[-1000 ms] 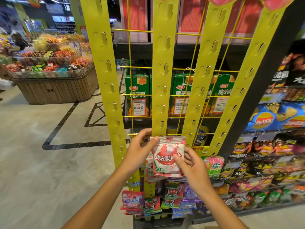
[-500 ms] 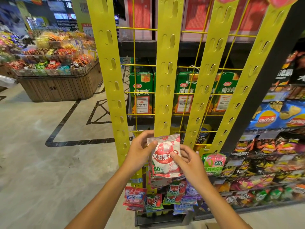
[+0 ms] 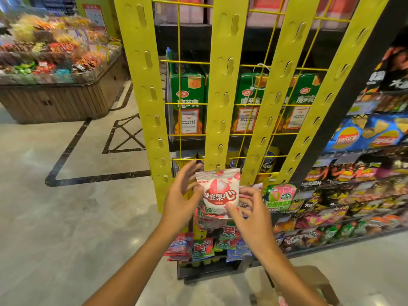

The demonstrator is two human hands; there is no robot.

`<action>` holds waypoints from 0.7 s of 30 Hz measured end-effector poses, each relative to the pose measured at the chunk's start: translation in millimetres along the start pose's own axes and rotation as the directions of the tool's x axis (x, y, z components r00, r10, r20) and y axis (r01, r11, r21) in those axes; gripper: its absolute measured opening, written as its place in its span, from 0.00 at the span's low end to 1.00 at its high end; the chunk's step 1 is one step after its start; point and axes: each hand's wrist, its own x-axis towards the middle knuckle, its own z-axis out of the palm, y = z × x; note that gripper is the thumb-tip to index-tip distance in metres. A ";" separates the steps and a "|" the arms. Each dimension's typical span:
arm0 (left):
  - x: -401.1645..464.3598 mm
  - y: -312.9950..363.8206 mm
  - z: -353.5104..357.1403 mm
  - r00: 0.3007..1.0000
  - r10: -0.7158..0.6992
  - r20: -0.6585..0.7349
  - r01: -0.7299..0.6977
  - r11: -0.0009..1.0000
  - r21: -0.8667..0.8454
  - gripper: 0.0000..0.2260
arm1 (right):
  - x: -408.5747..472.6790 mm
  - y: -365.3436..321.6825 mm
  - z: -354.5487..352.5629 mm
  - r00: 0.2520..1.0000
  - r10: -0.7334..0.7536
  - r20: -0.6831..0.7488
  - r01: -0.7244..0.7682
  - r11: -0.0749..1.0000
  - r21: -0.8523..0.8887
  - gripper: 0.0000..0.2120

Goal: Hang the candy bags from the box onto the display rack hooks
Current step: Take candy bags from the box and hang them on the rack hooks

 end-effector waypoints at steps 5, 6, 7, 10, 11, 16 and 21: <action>-29.7 -21.5 -15.3 0.991 0.132 0.033 -0.136 0.964 0.229 0.31 | -30.8 22.8 -23.0 0.997 0.041 0.068 -0.017 0.950 -0.313 0.21; -35.4 -26.0 -16.2 0.983 0.163 0.089 -0.181 0.946 0.269 0.30 | -38.5 26.7 -30.0 0.995 0.069 0.065 -0.044 0.943 -0.331 0.21; -40.3 -30.4 -15.9 0.971 0.184 0.151 -0.222 0.928 0.299 0.30 | -46.0 30.8 -38.1 0.995 0.080 0.056 -0.056 0.937 -0.344 0.21; -52.1 -40.2 -8.2 0.920 0.198 0.340 -0.334 0.848 0.412 0.30 | -65.7 45.8 -65.4 0.993 0.093 0.074 -0.053 0.904 -0.423 0.20; -55.7 -42.2 -3.1 0.895 0.198 0.401 -0.382 0.804 0.456 0.30 | -71.9 51.9 -75.7 0.990 0.099 0.097 -0.046 0.896 -0.443 0.20; -84.1 -42.1 49.2 0.774 0.132 0.619 -0.563 0.591 0.578 0.27 | -111.6 87.9 -135.1 0.971 0.106 0.212 0.026 0.842 -0.539 0.22; -143.5 -39.1 159.0 0.717 -0.048 0.696 -0.583 0.506 0.635 0.31 | -171.0 150.4 -225.4 0.962 0.203 0.182 -0.051 0.789 -0.612 0.26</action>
